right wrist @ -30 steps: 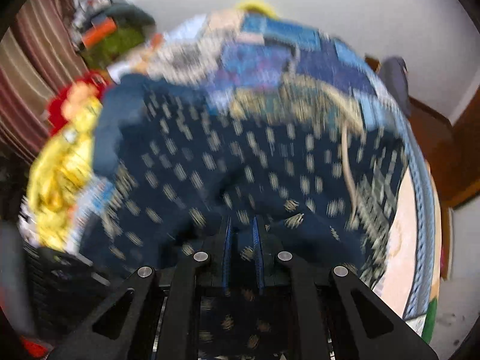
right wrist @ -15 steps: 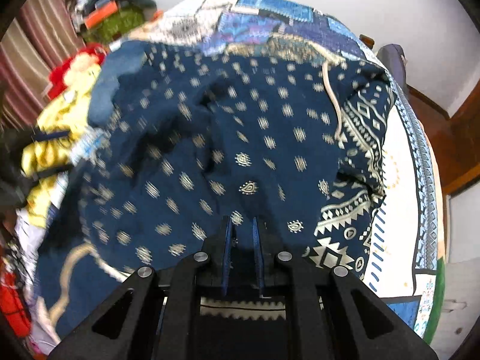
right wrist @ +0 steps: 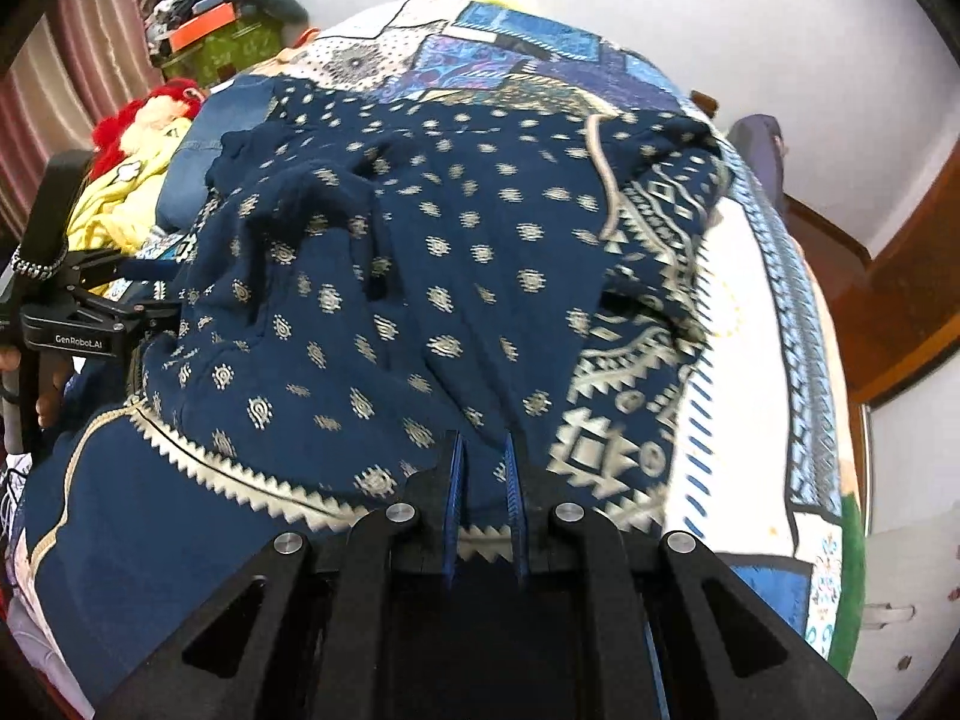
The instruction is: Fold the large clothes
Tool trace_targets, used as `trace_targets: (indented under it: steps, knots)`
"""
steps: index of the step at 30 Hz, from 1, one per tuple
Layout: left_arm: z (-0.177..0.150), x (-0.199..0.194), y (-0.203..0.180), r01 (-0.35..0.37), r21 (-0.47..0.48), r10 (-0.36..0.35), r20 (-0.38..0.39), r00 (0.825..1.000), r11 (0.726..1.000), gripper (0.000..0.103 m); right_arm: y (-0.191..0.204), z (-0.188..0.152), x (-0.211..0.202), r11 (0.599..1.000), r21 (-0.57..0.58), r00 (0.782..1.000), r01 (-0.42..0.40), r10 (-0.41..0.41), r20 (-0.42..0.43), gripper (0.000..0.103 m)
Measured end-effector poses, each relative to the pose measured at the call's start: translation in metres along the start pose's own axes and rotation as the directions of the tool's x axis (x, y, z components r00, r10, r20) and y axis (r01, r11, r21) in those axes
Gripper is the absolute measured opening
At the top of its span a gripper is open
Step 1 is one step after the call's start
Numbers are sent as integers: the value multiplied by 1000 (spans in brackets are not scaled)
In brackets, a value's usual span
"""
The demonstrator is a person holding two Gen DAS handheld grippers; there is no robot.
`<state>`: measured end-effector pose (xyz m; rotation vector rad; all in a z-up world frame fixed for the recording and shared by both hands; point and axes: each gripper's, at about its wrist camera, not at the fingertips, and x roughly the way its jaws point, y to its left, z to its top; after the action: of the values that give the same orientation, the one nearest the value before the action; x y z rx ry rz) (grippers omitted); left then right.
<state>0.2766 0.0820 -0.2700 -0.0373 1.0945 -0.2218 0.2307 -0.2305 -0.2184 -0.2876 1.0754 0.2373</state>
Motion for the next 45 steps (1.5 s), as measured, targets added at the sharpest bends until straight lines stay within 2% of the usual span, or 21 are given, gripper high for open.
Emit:
trace_targets:
  steps: [1, 2, 3, 4, 5, 9, 13, 17, 23, 26, 30, 33, 34, 35, 36, 38, 39, 40, 41, 44, 45]
  knots:
    - [0, 1, 0, 0, -2, 0, -1, 1000, 1000, 89, -4, -3, -3, 998, 7, 998, 59, -59, 7, 53]
    - [0, 1, 0, 2, -5, -2, -2, 1000, 1000, 89, -11, -6, -6, 989, 22, 989, 147, -147, 25, 100]
    - [-1, 0, 0, 5, -9, -5, -3, 1000, 1000, 89, -20, -12, -9, 978, 43, 977, 204, -206, 49, 101]
    - [0, -2, 1, 8, -14, -8, 0, 1000, 1000, 89, -31, -17, -8, 975, 60, 976, 213, -214, 27, 101]
    - [-1, -5, 2, 8, -20, -8, 6, 1000, 1000, 89, -44, -20, -7, 979, 95, 984, 179, -179, -7, 101]
    - [6, -26, 13, -30, -23, 31, 57, 998, 999, 88, -81, -17, -14, 967, 245, 998, 62, -58, -23, 101]
    - [29, -54, 40, -104, -72, 114, 144, 983, 992, 88, -93, 6, -22, 961, 273, 998, 38, -49, 34, 101]
    - [57, -57, 81, -142, -155, 166, 154, 974, 978, 88, -97, 33, -12, 961, 278, 997, 12, -32, 65, 101]
    - [99, -20, 137, -148, -257, 180, 105, 978, 955, 88, -99, 71, 29, 949, 311, 998, -48, 29, 64, 101]
    - [118, 6, 151, -153, -270, 181, 81, 980, 951, 88, -104, 85, 53, 939, 336, 997, -67, 54, 48, 101]
    - [142, 35, 157, -135, -256, 159, 76, 984, 957, 88, -114, 107, 86, 920, 365, 990, -143, 134, 49, 100]
    - [160, 52, 161, -132, -247, 157, 85, 984, 960, 88, -120, 120, 107, 901, 394, 983, -182, 176, 52, 89]
    - [164, 56, 162, -121, -248, 148, 94, 984, 961, 85, -122, 124, 111, 896, 402, 982, -188, 180, 58, 87]
    - [168, 59, 163, -104, -248, 134, 107, 985, 963, 76, -123, 127, 113, 896, 403, 982, -190, 175, 73, 84]
    - [172, 61, 164, -82, -252, 116, 122, 986, 964, 72, -123, 131, 115, 898, 396, 981, -192, 171, 88, 80]
    - [179, 65, 165, -10, -274, 55, 157, 986, 962, 51, -121, 140, 118, 904, 370, 977, -212, 189, 98, 59]
    - [180, 65, 164, 17, -281, 30, 164, 986, 960, 32, -118, 146, 121, 911, 358, 978, -205, 182, 99, 55]
    - [182, 65, 163, 48, -290, 3, 173, 985, 956, 16, -116, 149, 123, 916, 347, 979, -201, 175, 103, 46]
    - [183, 63, 160, 56, -289, -3, 178, 984, 956, 9, -114, 154, 123, 923, 330, 979, -198, 170, 111, 35]
    - [188, 48, 152, -6, -274, 65, 204, 977, 962, 7, -108, 170, 118, 941, 292, 981, -171, 134, 143, 22]
    - [189, 41, 151, -16, -272, 77, 219, 973, 962, 6, -107, 177, 115, 943, 286, 979, -170, 130, 155, 21]
